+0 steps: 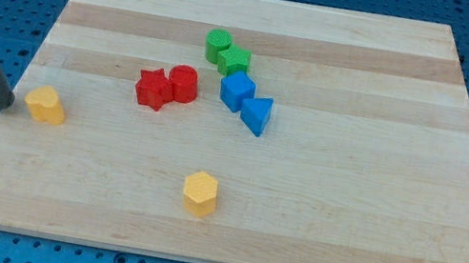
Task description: Move the yellow heart closer to the yellow hexagon
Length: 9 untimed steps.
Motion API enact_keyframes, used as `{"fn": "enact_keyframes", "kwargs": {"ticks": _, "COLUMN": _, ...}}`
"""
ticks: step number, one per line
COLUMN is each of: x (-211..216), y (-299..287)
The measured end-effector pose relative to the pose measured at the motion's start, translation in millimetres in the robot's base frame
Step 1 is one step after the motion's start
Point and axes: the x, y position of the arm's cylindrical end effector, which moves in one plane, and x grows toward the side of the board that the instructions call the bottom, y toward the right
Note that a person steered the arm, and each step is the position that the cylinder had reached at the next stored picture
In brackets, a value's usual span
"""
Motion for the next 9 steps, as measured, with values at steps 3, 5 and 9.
{"fn": "enact_keyframes", "kwargs": {"ticks": 3, "x": 6.2, "y": 81.3}}
{"fn": "enact_keyframes", "kwargs": {"ticks": 5, "x": 29.6, "y": 102.2}}
{"fn": "enact_keyframes", "kwargs": {"ticks": 9, "x": 26.5, "y": 122.0}}
